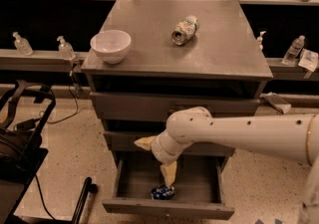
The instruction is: Pick pepsi can from bottom drawer and place on counter
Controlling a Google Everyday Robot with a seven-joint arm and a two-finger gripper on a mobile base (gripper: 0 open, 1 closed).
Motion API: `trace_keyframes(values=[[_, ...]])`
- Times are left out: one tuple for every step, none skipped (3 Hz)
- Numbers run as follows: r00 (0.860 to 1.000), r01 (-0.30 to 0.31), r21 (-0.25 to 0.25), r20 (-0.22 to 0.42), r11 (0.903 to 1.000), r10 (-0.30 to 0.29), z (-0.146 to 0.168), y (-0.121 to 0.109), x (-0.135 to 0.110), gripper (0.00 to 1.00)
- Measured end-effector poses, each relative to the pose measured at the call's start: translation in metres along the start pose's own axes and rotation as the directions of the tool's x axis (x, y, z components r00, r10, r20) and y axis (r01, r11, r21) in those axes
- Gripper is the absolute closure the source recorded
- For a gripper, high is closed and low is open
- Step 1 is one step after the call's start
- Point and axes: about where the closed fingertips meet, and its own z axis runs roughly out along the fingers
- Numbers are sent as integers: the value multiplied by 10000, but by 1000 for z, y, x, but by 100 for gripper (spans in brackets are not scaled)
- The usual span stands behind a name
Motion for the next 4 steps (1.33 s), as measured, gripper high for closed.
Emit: trace_keyframes(values=[[9955, 938, -88, -95, 9955, -939, 42, 3, -6, 0], [9955, 939, -89, -94, 9955, -939, 42, 3, -7, 0], [9921, 901, 293, 849, 9955, -923, 67, 2, 5, 0], [9636, 45, 1876, 2619, 9822, -545, 87, -9, 35, 0]])
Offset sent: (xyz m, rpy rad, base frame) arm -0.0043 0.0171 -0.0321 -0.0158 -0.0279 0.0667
